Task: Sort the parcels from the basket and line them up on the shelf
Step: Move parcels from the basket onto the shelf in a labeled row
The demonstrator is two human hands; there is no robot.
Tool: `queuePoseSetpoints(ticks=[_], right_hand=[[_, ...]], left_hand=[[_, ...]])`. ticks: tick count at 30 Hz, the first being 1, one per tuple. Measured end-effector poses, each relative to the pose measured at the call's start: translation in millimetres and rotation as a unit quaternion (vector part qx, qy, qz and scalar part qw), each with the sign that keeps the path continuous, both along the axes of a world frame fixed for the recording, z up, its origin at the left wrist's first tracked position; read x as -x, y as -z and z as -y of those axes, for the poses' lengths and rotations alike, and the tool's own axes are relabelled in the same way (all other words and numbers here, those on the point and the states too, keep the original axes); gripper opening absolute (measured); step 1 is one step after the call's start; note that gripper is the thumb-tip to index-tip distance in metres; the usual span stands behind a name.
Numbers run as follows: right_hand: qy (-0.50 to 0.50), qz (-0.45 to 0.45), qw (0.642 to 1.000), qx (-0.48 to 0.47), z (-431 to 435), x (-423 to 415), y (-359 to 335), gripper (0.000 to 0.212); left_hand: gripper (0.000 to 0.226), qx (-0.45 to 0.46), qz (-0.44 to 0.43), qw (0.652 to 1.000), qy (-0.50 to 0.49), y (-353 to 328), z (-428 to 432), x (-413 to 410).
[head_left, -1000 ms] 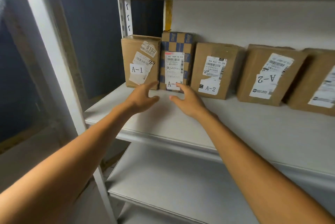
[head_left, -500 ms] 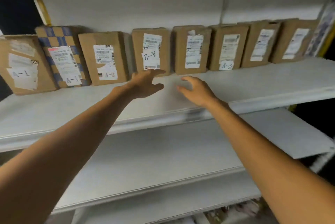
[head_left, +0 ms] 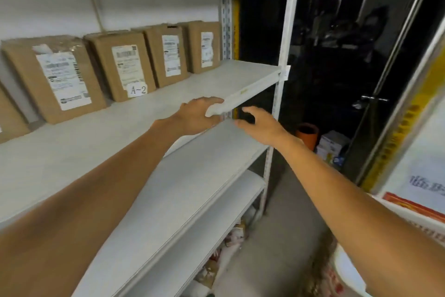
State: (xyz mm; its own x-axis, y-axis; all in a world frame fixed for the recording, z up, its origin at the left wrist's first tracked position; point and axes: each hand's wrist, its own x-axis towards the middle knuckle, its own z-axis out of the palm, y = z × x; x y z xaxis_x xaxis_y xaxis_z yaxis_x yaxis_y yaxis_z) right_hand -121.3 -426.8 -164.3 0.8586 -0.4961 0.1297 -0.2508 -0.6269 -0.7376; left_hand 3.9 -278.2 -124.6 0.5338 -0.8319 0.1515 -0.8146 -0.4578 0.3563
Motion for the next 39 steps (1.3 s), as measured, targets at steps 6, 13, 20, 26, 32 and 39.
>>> queuePoseSetpoints(ticks=[6,13,20,26,32,39], right_hand=[[0.159,-0.048,0.986,0.001,76.0,77.3,21.5,0.065],[0.300,-0.076,0.950,-0.038,114.9,164.6,81.0,0.059],[0.395,-0.071,0.907,-0.123,135.9,269.0,147.0,0.049],[0.406,-0.069,0.894,-0.176,187.9,350.7,197.7,0.042],[0.404,-0.076,0.880,-0.237,245.7,420.7,247.9,0.043],[0.417,-0.126,0.836,-0.333,282.6,471.8,311.7,0.051]], left_hand=[[0.051,-0.039,-0.053,0.987,0.143,41.2,108.5,31.3],[0.052,-0.079,-0.113,0.955,0.262,112.4,202.1,90.3],[0.051,-0.145,-0.127,0.909,0.369,167.5,281.4,189.5],[0.051,-0.198,-0.143,0.883,0.400,216.7,346.9,271.8],[0.049,-0.252,-0.171,0.874,0.378,259.4,406.5,331.6],[0.047,-0.294,-0.211,0.858,0.364,325.4,444.3,380.3]])
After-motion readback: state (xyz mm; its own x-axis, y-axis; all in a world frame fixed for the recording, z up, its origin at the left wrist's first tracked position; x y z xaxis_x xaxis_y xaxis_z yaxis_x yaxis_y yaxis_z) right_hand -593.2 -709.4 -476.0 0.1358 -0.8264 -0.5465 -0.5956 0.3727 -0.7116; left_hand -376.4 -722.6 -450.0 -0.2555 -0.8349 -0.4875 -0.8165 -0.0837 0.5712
